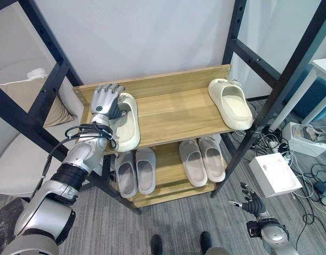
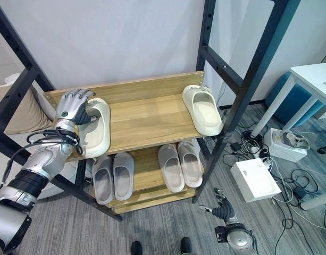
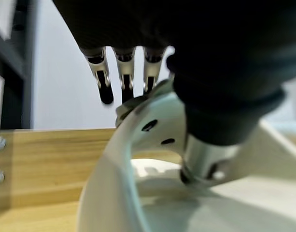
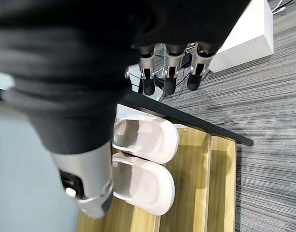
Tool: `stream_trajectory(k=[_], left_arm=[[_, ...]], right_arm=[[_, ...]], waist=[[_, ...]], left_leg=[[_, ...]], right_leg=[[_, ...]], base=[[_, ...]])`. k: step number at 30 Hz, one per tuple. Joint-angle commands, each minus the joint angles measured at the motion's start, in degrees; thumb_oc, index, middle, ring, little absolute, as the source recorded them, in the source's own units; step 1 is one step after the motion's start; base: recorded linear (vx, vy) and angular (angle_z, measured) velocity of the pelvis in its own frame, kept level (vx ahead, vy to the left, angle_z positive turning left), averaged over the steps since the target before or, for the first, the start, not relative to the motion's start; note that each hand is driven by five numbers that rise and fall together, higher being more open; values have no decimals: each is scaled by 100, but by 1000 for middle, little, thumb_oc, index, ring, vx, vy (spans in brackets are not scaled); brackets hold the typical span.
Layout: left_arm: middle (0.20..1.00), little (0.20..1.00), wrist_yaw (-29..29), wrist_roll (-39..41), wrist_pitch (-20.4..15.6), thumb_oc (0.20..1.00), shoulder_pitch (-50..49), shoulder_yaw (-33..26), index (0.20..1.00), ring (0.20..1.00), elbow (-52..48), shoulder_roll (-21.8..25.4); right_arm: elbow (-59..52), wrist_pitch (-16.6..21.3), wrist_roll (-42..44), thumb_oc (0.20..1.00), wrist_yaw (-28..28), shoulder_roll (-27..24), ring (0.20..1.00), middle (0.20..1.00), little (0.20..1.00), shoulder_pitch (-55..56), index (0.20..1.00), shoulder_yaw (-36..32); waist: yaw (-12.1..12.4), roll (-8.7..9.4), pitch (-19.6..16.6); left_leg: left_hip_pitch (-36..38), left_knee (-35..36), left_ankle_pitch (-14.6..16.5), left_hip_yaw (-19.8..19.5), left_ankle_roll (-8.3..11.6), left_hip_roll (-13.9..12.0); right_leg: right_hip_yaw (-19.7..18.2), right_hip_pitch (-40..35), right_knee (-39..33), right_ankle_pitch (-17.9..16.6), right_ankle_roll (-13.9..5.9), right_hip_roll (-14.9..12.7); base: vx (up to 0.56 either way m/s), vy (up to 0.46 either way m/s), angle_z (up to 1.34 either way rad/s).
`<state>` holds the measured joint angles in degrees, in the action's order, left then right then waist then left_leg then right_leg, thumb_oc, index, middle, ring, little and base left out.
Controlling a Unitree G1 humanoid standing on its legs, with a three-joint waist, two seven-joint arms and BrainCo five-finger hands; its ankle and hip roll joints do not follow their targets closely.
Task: Arrange the slippers neatly on the shoe rack.
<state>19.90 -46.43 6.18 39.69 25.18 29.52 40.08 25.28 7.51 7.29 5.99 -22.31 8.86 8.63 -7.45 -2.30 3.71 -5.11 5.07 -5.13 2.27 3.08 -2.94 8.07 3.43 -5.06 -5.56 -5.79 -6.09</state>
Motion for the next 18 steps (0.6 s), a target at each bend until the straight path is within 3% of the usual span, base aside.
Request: stream_trajectory(k=[1, 8, 18], left_arm=[[200, 200, -91, -241, 117, 200, 1027, 217, 200, 200, 949, 2], [200, 200, -204, -218, 101, 200, 1263, 469, 200, 200, 1199, -160], [200, 200, -236, -351, -272, 200, 1479, 591, 200, 200, -320, -495]], right_arm=[[-541, 335, 192, 1000, -43, -115, 1000, 1000, 1000, -258, 1000, 59], [-581, 374, 321, 1000, -71, -102, 1000, 1000, 1000, -264, 1000, 104], [-544, 352, 364, 1000, -108, -63, 1000, 1000, 1000, -355, 1000, 146]], waist=[[-215, 117, 325], [-264, 93, 382], [-240, 63, 413]], left_leg=[[676, -7, 678, 165, 112, -25], [690, -7, 677, 188, 112, -31], [751, -7, 705, 110, 101, -5]], right_leg=[[282, -263, 6, 519, -356, -11], [254, -263, 6, 534, -353, -5], [316, -385, 6, 601, -315, -7]], base=[[0, 0, 0], [3, -2, -2], [0, -1, 0]])
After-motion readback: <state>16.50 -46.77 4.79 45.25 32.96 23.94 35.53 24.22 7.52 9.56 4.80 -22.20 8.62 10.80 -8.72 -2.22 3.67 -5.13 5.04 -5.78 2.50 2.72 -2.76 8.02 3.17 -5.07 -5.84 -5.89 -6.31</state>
